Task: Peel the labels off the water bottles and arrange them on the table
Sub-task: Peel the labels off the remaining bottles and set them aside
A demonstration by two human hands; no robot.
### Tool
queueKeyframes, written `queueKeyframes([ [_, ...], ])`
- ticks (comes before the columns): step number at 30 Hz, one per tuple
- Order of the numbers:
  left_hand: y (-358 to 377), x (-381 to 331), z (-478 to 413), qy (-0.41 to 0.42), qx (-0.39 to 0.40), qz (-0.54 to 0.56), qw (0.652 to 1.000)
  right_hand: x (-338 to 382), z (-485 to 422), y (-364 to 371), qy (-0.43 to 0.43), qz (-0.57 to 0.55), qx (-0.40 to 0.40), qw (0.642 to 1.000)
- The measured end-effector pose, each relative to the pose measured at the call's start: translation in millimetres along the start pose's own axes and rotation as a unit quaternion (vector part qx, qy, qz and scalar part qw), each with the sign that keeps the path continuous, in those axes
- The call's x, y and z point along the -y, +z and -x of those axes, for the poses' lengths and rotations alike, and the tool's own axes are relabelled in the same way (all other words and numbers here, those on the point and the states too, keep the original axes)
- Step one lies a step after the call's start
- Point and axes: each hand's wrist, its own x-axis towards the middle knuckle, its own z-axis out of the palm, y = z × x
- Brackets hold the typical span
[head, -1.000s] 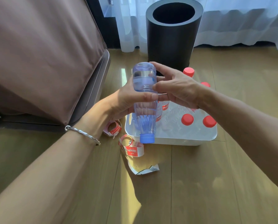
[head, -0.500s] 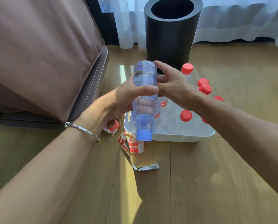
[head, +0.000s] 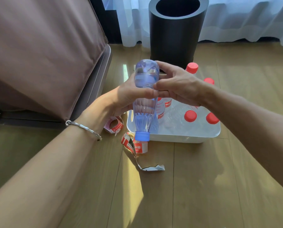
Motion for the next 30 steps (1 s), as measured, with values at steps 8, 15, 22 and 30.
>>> queueKeyframes([
  [8,3.8,-8.1,1.7,-0.008,0.013,-0.011,1.0,-2.2,6.3,4.8,-0.027,0.075,-0.053,0.995],
  [15,3.7,-9.6,5.4,-0.008,0.012,-0.003,1.0,0.2,4.4,2.3,0.01,-0.001,-0.006,1.0],
  [22,-1.8,-2.9,8.9,-0.015,0.008,-0.022,1.0,-5.9,2.4,6.2,-0.007,0.006,0.002,1.0],
  [30,9.1,-8.0,1.2,-0.013,-0.028,-0.051,0.998,2.2,4.7,4.1,-0.036,0.014,-0.106,0.994],
])
